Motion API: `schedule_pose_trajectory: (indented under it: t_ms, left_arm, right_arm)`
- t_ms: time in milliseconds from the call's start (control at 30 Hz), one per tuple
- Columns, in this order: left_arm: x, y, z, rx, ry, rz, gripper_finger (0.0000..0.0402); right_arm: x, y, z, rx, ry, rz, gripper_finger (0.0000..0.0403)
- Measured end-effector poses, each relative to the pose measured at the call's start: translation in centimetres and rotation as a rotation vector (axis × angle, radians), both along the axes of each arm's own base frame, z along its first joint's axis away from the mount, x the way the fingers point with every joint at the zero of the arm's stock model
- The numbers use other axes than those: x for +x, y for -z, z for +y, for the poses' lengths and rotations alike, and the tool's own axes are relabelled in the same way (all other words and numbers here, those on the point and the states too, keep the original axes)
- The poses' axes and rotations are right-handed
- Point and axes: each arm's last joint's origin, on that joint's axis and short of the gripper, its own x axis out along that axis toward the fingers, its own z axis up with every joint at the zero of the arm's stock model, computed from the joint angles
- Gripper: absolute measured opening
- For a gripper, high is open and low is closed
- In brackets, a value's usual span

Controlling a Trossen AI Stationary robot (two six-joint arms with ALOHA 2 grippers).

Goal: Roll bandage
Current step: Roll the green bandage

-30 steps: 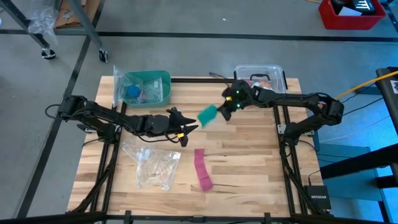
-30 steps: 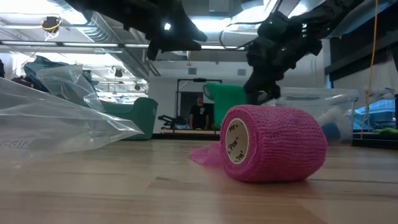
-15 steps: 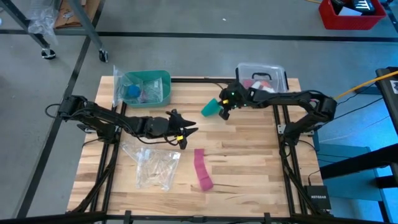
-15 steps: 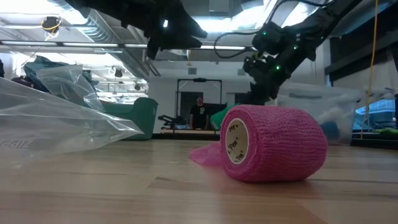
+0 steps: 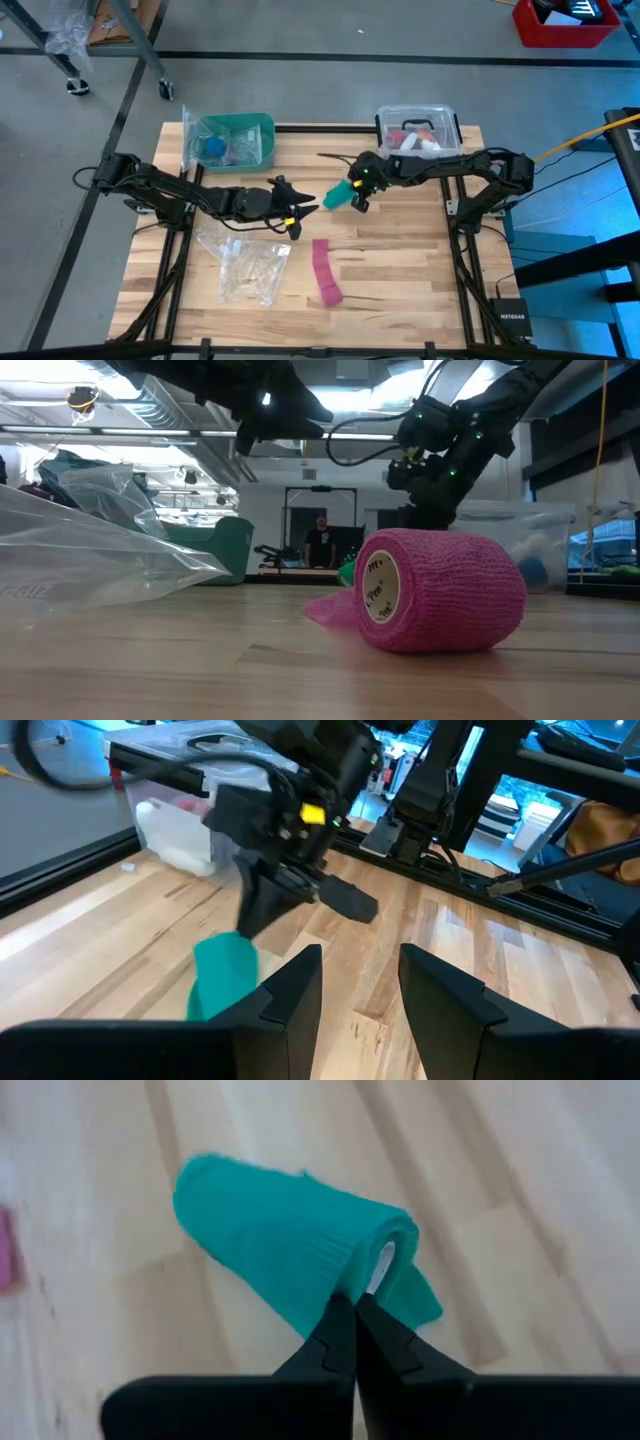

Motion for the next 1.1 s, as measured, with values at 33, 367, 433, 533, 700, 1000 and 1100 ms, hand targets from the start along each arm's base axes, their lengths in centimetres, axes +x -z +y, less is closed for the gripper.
schedule_pose_trajectory:
  t_ms: [33, 367, 433, 533, 700, 1000, 1100]
  left_arm:
    - [0.0, 0.0, 0.0, 0.0, 0.0, 0.0, 0.0127]
    - [0.0, 0.0, 0.0, 0.0, 0.0, 0.001, 0.0127]
    - [0.0, 0.0, 0.0, 0.0, 0.0, 0.001, 0.0127]
    - [0.0, 0.1, 0.0, 0.001, 0.0, 0.006, 0.0127]
    - [-0.1, 0.5, 0.0, 0.002, -0.002, 0.049, 0.0127]
    - [-0.3, 0.9, 0.0, -0.04, -0.017, 0.083, 0.0144]
    - [-0.3, 0.9, 0.1, -0.044, -0.018, 0.078, 0.016]
  right_arm:
    - [0.0, 0.1, 0.4, 0.011, -0.003, 0.016, 0.0]
    - [-0.1, 0.6, 3.8, 0.106, -0.003, 0.1, 0.0]
    - [0.0, 0.6, 4.4, 0.127, -0.002, 0.1, 0.0]
    - [0.1, 0.6, 5.4, 0.174, -0.017, 0.1, 0.0]
    - [-0.2, 0.8, 6.7, 0.232, -0.062, 0.154, 0.0002]
    - [-0.3, 0.8, 7.2, 0.278, -0.131, 0.162, 0.0078]
    - [-0.3, 0.8, 7.3, 0.299, -0.148, 0.16, 0.012]
